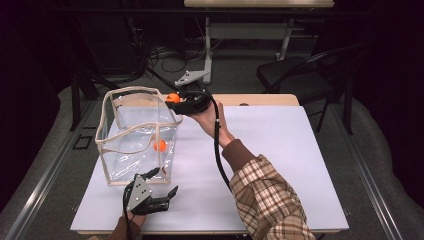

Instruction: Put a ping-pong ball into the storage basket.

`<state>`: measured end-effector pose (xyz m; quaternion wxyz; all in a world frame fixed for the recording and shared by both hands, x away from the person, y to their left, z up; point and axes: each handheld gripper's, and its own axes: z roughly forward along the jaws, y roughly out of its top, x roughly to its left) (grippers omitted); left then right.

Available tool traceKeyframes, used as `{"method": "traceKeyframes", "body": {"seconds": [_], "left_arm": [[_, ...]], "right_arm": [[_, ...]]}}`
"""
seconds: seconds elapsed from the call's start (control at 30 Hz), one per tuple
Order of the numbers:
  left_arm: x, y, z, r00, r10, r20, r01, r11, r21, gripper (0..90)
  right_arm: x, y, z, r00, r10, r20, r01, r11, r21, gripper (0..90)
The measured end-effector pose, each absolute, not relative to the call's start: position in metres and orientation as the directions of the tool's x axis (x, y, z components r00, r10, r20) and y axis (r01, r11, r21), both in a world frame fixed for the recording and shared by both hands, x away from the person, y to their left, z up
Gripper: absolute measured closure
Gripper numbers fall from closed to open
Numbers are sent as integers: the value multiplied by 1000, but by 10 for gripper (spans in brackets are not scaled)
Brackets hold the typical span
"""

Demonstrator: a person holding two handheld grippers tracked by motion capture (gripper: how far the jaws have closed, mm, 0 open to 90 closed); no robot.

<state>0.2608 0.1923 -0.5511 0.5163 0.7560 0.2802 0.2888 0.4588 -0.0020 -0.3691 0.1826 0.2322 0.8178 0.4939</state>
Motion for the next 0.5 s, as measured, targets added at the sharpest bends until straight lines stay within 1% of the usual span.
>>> {"method": "traceKeyframes", "body": {"seconds": [0.3, 0.5], "left_arm": [[261, 192, -551, 677, 721, 148, 123, -309, 943, 157], [260, 193, -551, 675, 724, 142, 125, -302, 945, 157]], "right_arm": [[463, 13, -378, -833, 551, -54, 220, 418, 881, 510], [465, 19, -378, -836, 547, -40, 232, 419, 878, 502]]}}
